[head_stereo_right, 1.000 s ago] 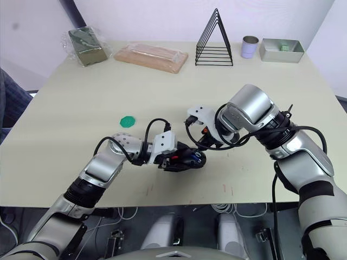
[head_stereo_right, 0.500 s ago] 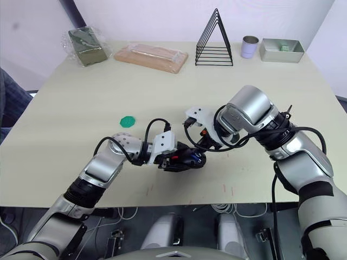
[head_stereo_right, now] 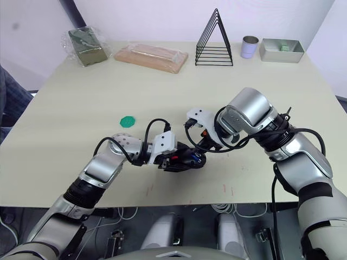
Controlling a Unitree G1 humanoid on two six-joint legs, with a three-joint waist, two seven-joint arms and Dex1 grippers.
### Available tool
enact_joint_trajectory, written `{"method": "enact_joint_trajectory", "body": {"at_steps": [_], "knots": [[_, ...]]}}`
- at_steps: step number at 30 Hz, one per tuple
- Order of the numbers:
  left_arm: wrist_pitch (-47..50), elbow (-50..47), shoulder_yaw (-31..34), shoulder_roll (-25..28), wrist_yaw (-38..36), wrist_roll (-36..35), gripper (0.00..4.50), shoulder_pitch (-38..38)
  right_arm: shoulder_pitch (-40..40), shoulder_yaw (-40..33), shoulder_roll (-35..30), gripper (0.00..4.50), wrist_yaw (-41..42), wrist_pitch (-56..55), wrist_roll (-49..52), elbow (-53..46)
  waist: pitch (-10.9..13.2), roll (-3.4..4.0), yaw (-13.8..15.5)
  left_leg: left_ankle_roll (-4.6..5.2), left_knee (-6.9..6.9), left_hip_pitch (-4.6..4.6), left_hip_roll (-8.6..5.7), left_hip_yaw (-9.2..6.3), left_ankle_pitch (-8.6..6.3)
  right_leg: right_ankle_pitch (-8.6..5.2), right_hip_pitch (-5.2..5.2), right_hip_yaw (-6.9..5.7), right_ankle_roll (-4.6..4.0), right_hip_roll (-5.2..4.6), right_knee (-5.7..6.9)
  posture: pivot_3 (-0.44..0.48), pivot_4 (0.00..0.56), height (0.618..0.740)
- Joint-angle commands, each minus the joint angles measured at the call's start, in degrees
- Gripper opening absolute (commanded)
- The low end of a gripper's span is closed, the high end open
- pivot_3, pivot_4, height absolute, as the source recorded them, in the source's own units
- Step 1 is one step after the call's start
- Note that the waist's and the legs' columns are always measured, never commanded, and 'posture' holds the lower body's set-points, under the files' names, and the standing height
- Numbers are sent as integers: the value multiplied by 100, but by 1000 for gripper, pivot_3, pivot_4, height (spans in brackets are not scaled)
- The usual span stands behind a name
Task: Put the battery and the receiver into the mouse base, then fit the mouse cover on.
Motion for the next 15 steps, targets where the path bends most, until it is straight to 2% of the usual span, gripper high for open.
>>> {"method": "enact_joint_trajectory", "body": {"at_steps": [1,15], "knots": [[54,25,-79,53,22,108,2889,32,55,-46,-37,0,-31,30,-14,-153,0,0,0,0,0,0,0,0,0,0,0,0,0,0,0,0,150,740],[96,-19,-85,38,68,103,2889,54,148,116,-58,0,-263,30,-148,-520,0,0,0,0,0,1,0,0,0,0,1,0,0,0,1,0,150,740]]}}
